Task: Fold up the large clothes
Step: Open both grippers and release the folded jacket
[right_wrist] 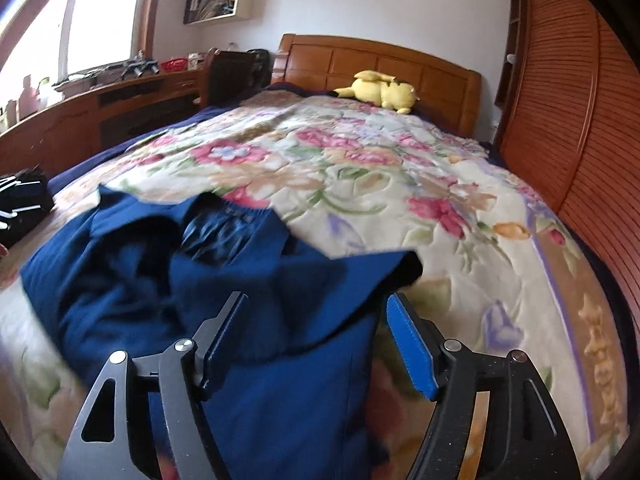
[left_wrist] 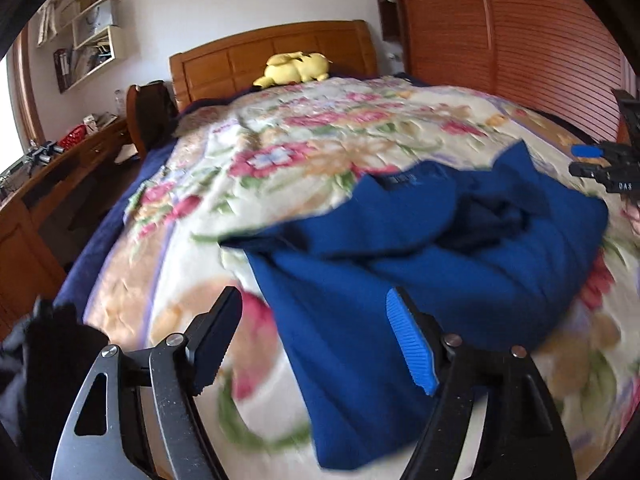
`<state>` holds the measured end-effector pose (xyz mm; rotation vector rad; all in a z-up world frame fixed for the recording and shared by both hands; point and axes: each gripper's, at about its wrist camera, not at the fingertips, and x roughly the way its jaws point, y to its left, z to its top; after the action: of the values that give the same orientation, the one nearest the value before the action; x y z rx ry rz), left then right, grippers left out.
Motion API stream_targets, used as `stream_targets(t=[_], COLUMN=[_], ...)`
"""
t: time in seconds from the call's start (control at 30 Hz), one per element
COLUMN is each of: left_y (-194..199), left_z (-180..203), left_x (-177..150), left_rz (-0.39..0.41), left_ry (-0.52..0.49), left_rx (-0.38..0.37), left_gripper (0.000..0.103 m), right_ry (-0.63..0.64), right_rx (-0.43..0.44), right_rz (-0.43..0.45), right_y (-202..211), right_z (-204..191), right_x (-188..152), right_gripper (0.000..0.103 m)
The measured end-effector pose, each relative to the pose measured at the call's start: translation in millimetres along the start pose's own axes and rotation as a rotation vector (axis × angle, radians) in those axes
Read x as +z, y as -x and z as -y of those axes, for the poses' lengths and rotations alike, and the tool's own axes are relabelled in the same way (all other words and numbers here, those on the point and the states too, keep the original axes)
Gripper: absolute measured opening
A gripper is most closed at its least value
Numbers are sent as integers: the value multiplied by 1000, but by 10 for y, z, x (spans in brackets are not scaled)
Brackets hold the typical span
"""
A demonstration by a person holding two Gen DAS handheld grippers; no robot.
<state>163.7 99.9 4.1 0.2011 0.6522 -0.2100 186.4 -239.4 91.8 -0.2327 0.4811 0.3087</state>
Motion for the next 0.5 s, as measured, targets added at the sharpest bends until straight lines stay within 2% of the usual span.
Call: stream_targets(t=[0.2,0.33,0.5], left_y=[98,23,-84], left_z=[168,233,242], left_x=[-347,-497,-552], left_rz=[-32,-77,-109], left_ry=[25,25,46], left_rx=[-35,-35,-25], left_gripper=[76,76,76], right_ry=[-3,13,-69], right_rx=[19,-22,26], right_rz=[-46,-89,-108], right_y=[249,320,304], right_z=[-4,17,162], right_x=[-314,-522,-633], right_gripper=[74,83,84])
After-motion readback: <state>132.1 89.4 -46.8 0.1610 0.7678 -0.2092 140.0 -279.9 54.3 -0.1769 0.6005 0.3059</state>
